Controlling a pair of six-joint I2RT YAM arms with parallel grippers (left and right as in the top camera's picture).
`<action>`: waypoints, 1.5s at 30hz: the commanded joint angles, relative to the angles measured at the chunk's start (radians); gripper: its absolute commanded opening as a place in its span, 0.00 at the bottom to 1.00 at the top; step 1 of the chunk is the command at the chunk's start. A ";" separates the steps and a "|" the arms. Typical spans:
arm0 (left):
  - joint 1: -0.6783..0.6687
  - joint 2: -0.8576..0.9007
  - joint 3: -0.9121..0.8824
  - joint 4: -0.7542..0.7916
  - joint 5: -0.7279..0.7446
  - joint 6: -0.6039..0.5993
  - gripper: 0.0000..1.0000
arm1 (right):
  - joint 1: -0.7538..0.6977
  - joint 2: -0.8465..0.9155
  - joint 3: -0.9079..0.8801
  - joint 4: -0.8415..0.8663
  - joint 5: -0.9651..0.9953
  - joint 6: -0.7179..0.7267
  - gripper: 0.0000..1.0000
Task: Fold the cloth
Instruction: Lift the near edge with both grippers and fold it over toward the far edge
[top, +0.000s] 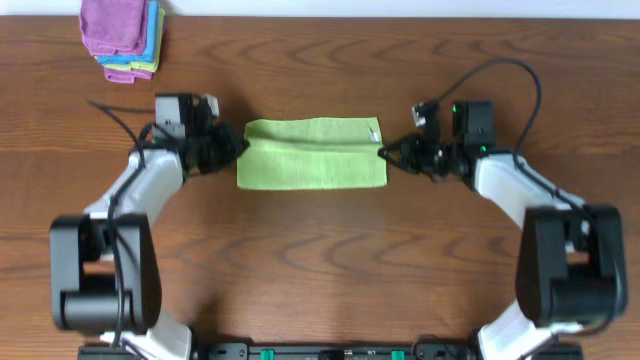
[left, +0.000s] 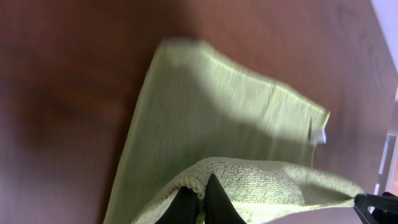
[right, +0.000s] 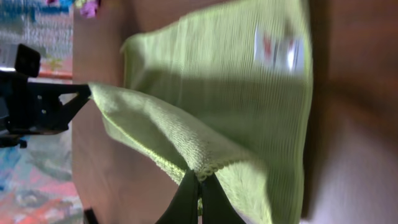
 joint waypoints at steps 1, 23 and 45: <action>0.031 0.094 0.108 -0.010 0.002 0.037 0.06 | 0.006 0.068 0.109 0.002 0.013 0.034 0.01; 0.043 0.336 0.546 -0.528 -0.040 0.224 0.06 | 0.014 0.241 0.381 -0.264 -0.010 -0.004 0.01; 0.042 0.335 0.600 -0.612 0.011 0.273 0.65 | 0.010 0.225 0.397 -0.323 0.018 -0.059 0.63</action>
